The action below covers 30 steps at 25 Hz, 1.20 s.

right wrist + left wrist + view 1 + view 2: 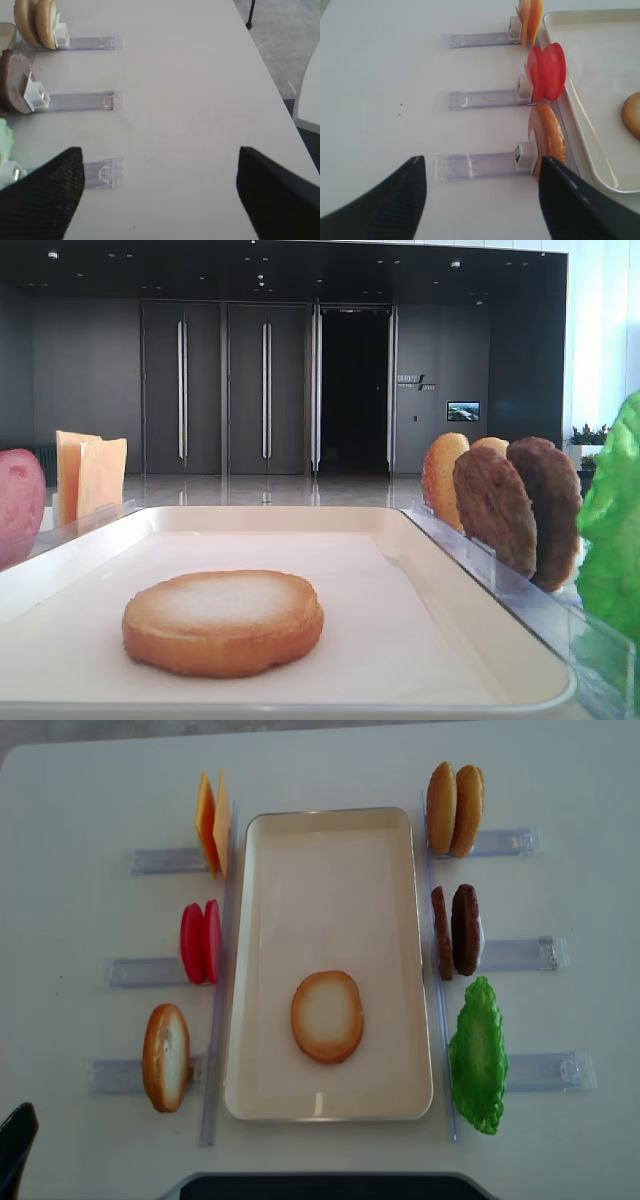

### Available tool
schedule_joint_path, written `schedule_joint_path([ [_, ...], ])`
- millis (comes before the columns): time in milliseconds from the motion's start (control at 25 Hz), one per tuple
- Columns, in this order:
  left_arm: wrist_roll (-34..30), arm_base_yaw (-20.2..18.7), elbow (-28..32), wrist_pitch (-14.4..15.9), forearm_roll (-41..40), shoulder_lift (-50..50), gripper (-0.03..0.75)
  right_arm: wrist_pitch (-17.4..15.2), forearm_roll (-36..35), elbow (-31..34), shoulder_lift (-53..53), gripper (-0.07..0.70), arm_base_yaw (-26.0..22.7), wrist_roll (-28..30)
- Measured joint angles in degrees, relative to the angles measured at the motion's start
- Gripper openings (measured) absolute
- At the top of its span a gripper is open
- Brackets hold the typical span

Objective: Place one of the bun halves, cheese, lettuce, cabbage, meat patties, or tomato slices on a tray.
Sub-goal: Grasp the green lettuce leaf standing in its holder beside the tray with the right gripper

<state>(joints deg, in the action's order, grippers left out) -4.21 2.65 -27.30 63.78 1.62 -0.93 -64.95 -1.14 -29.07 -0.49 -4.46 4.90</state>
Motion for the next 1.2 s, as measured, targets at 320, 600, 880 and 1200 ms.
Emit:
schedule_joint_path([
  [320, 0.1, 0.0, 0.0, 0.0, 0.0, 0.0, 0.534, 0.0, 0.0, 0.0, 0.0, 0.587, 0.0, 0.0],
  [600, 0.1, 0.0, 0.0, 0.0, 0.0, 0.0, 0.534, 0.0, 0.0, 0.0, 0.0, 0.587, 0.0, 0.0],
  [880, 0.1, 0.0, 0.0, 0.0, 0.0, 0.0, 0.534, 0.0, 0.0, 0.0, 0.0, 0.587, 0.0, 0.0],
  [1200, 0.1, 0.0, 0.0, 0.0, 0.0, 0.0, 0.534, 0.0, 0.0, 0.0, 0.0, 0.587, 0.0, 0.0],
])
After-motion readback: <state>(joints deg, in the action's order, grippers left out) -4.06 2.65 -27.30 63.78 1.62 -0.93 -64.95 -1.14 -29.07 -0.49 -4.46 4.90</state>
